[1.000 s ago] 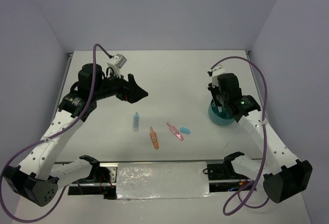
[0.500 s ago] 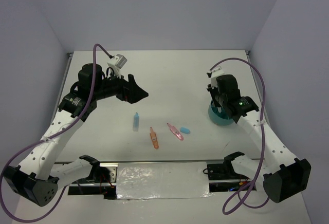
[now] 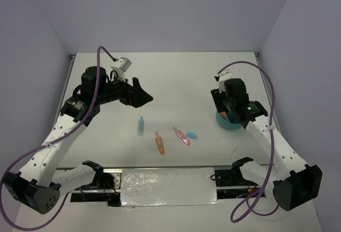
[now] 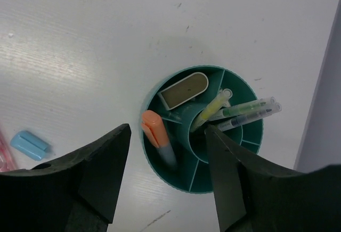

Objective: Sort the stationery into containers
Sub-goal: Place the pen in the storage box, then pick up the pen from the center of the board.

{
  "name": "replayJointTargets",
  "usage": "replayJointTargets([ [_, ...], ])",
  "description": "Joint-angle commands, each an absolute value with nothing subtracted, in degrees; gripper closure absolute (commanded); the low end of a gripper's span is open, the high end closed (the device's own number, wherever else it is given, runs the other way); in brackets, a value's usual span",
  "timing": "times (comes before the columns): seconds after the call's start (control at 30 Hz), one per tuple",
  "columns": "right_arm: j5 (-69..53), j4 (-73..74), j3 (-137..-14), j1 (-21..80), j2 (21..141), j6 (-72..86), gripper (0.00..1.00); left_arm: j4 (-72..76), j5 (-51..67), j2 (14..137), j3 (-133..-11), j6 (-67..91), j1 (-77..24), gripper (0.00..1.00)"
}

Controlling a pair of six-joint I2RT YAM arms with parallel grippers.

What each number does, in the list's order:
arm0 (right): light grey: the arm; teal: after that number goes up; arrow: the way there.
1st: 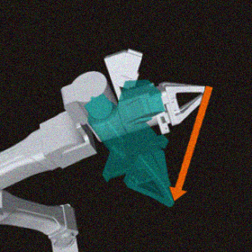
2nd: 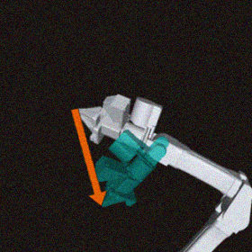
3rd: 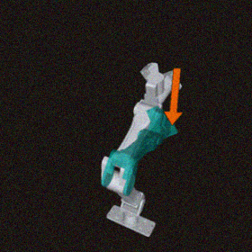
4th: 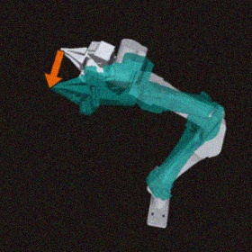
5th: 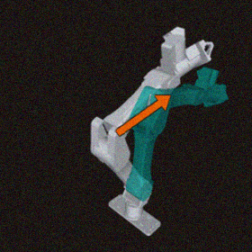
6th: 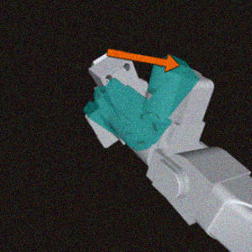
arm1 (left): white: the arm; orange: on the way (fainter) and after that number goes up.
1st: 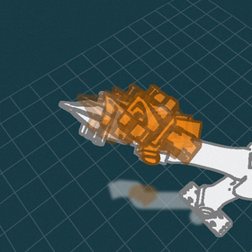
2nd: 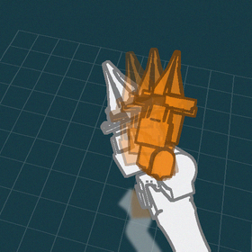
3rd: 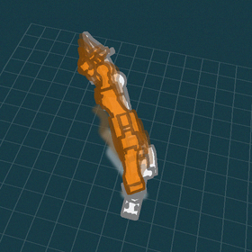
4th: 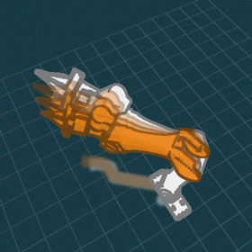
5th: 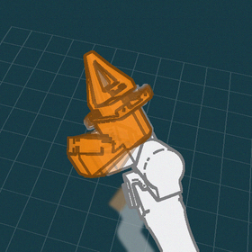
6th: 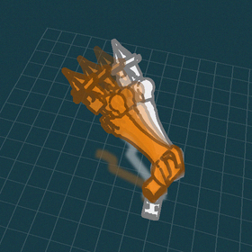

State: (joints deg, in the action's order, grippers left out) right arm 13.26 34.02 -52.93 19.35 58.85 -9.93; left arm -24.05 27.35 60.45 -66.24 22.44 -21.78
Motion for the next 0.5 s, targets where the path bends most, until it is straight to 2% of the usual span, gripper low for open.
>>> replayJointTargets([
  [0.0, 12.1, 32.3, -53.5, 19.1, 57.1, -9.2, 0.33, -22.7, 26.8, 59.2, -66.3, 21.5, -21.9, 0.01],
  [0.1, 10.5, 34.4, -56.2, 19.2, 57.0, -7.6, 0.32, -23.6, 23.8, 59.7, -65.7, 22.8, -21.9, 0.01],
  [0.13, 8.1, 35.1, -58.6, 19.2, 57.0, -6.5, 0.25, -24.3, 21.0, 59.9, -65.6, 23.1, -21.9, 0.0],
  [0.17, 6.9, 36.2, -59.8, 19.2, 56.4, -5.9, 0.12, -24.9, 19.6, 60.2, -65.7, 23.6, -21.8, 0.01],
  [0.27, 4.0, 37.3, -64.5, 19.3, 55.0, -1.3, 0.0, -28.0, 12.7, 61.4, -66.2, 25.0, -21.8, 0.01],
  [0.47, 2.4, 37.2, -66.6, 22.0, 53.4, 10.2, 0.0, -34.7, 3.8, 65.3, -66.7, 27.6, -21.9, 0.01],
])
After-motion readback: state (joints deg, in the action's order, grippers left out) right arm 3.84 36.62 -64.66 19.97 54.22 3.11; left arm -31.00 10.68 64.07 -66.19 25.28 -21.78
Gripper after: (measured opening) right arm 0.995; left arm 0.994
